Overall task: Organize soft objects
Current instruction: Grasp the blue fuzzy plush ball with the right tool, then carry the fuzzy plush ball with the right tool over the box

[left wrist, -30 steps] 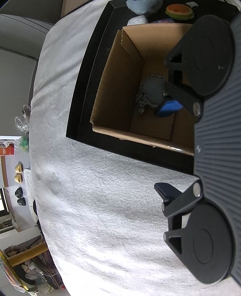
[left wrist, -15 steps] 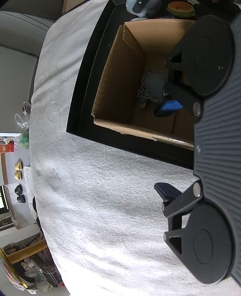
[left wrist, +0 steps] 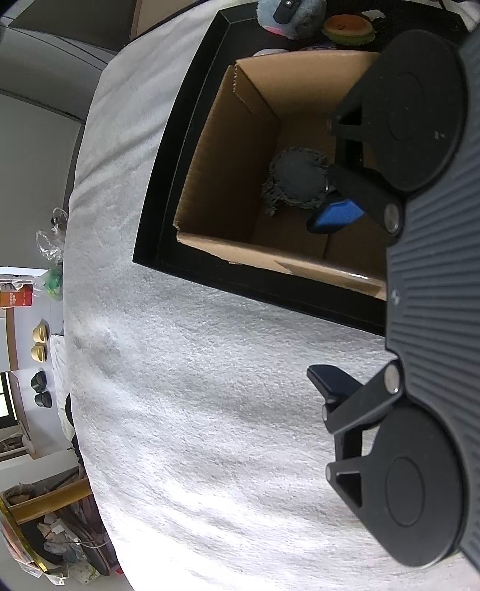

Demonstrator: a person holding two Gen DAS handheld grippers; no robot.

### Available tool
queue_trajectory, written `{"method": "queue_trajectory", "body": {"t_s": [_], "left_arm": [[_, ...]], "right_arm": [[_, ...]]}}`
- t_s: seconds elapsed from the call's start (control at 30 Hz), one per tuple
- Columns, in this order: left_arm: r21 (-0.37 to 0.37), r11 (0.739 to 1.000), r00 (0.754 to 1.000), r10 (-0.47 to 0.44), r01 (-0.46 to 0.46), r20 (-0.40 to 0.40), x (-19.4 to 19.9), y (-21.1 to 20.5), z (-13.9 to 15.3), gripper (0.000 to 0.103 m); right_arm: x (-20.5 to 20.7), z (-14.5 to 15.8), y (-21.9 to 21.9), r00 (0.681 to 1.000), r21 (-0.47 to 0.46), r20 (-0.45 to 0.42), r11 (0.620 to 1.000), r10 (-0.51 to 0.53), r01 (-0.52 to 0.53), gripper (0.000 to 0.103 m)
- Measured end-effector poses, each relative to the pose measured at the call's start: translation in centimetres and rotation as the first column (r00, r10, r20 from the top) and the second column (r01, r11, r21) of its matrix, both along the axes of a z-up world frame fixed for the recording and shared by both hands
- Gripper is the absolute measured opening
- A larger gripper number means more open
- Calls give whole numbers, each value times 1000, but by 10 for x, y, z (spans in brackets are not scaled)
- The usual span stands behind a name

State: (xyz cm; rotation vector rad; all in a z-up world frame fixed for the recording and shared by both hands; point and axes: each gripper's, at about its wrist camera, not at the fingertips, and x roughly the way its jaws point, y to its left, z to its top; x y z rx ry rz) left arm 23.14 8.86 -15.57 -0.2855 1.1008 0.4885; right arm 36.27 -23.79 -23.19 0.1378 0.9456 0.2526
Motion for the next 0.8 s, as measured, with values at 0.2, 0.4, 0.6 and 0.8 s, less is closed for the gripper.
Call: {"method": "queue_trajectory", "body": {"t_s": [0.2, 0.4, 0.6, 0.8], "left_arm": [[-11, 1000, 1000, -24, 24, 8, -7, -4, 4, 76], [-26, 999, 999, -38, 38, 21, -14, -5, 8, 76], [-52, 998, 999, -39, 41, 36, -23, -3, 11, 76], [-73, 996, 997, -50, 54, 53, -31, -3, 12, 76]], "right_arm": [[-8, 16, 4, 1000, 1, 15, 1000, 19, -20, 75], [-19, 35, 15, 997, 4, 38, 998, 63, -63, 75], [-31, 52, 28, 993, 23, 50, 994, 106, -107, 75], [-43, 69, 47, 985, 42, 67, 986, 160, -163, 75]]}}
